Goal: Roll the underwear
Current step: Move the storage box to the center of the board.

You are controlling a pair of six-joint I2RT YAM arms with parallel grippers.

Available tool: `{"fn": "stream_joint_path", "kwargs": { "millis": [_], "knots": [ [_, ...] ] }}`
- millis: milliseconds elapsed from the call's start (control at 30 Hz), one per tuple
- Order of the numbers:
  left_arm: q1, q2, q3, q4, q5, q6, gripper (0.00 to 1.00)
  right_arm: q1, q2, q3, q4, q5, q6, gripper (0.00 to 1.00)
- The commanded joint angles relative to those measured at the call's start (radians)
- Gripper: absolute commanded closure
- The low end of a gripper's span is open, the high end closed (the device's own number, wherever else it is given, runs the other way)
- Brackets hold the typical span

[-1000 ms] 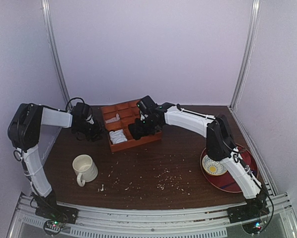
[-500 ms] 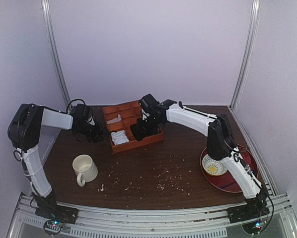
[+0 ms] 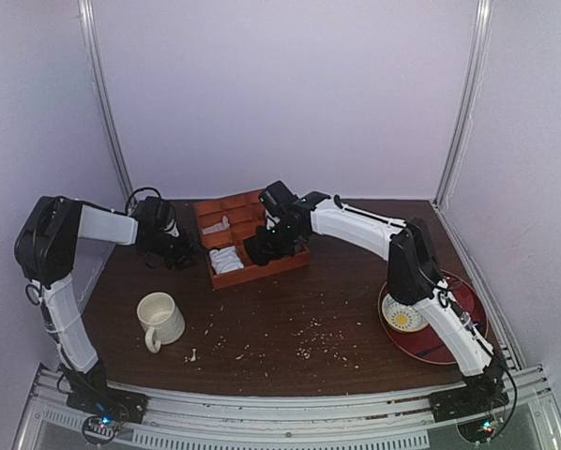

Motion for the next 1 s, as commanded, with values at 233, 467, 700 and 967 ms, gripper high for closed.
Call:
{"fn": "stream_joint_path", "kwargs": {
  "millis": [233, 467, 700, 967],
  "knots": [
    [-0.006, 0.004, -0.025, -0.039, -0.044, -0.001, 0.38, 0.036, 0.126, -0.036, -0.115, -0.012, 0.011, 1.00],
    [-0.008, 0.006, -0.029, -0.034, -0.044, -0.005, 0.38, 0.039, 0.123, -0.048, -0.127, 0.012, 0.004, 1.00],
    [-0.008, -0.008, -0.032, -0.045, -0.052, 0.002, 0.38, 0.036, -0.002, -0.146, -0.070, 0.044, -0.015, 0.90],
    [-0.007, -0.012, -0.035, -0.047, -0.055, 0.002, 0.38, 0.025, -0.121, -0.229, -0.015, 0.074, -0.034, 0.79]
  ]
}}
